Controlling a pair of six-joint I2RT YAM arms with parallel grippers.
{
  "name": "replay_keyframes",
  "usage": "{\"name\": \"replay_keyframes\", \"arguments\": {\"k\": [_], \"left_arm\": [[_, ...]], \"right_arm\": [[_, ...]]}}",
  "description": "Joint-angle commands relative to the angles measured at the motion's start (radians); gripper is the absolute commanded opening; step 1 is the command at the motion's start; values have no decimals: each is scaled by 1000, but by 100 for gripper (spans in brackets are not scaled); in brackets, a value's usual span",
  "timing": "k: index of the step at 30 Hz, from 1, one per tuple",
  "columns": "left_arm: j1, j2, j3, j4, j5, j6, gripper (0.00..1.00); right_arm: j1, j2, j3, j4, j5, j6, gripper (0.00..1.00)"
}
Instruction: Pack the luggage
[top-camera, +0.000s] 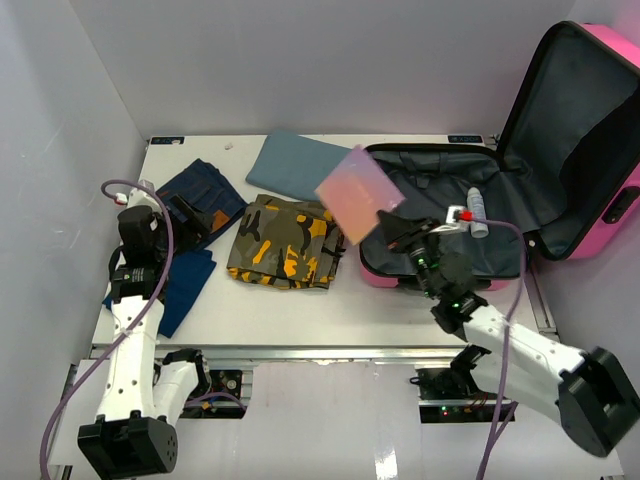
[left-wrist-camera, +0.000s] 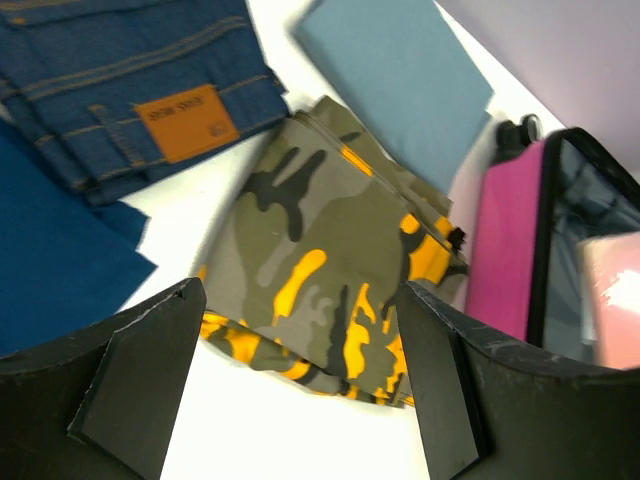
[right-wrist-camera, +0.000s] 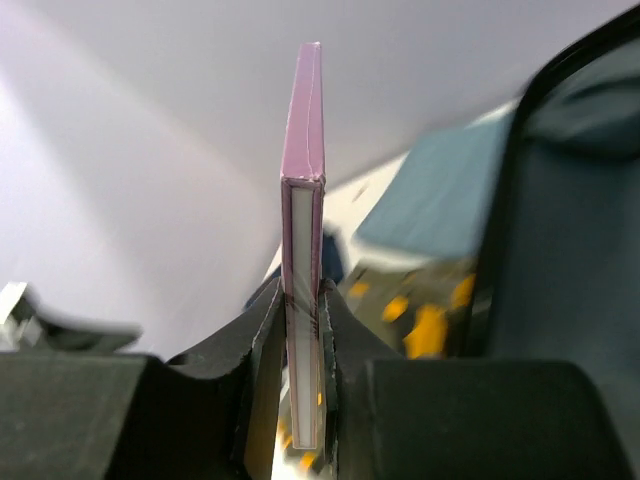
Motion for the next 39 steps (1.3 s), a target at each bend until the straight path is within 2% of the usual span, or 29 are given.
{"name": "replay_keyframes", "arguments": {"k": [1, 4, 7, 10, 15, 24, 32, 33, 36, 37, 39], "left_arm": [[-60, -21, -22, 41, 32, -50, 87], [-100, -57, -40, 70, 6, -88, 88], [-171, -40, -41, 103, -38, -113, 88], [-266, 47, -49, 146, -122, -122, 88], [-287, 174, -27, 207, -152, -143, 88], [-323, 138, -85, 290, -199, -154, 88], [-339, 137, -65, 309, -208, -144, 88], [-341, 136, -64, 309, -211, -142, 88], [-343, 132, -72, 324, -219, -143, 89], [-344, 129, -79, 332, -219, -145, 89], [-345, 127, -89, 345, -219, -151, 90]], "right_arm": [[-181, -187, -12, -182, 104, 72, 8], [-290, -259, -40, -231, 143, 107, 8], [-371, -247, -49, -276, 163, 163, 8], [-421, -204, -92, -282, 202, 275, 8], [-521, -64, -108, -240, 191, 384, 8], [-679, 178, -85, -92, 41, 422, 8], [-715, 253, -107, -41, -24, 476, 9], [-724, 250, -111, -41, -29, 478, 16], [-756, 222, -121, -46, -43, 462, 49], [-757, 201, -113, -85, -36, 453, 56], [-758, 157, -81, -187, -8, 435, 62]]}}
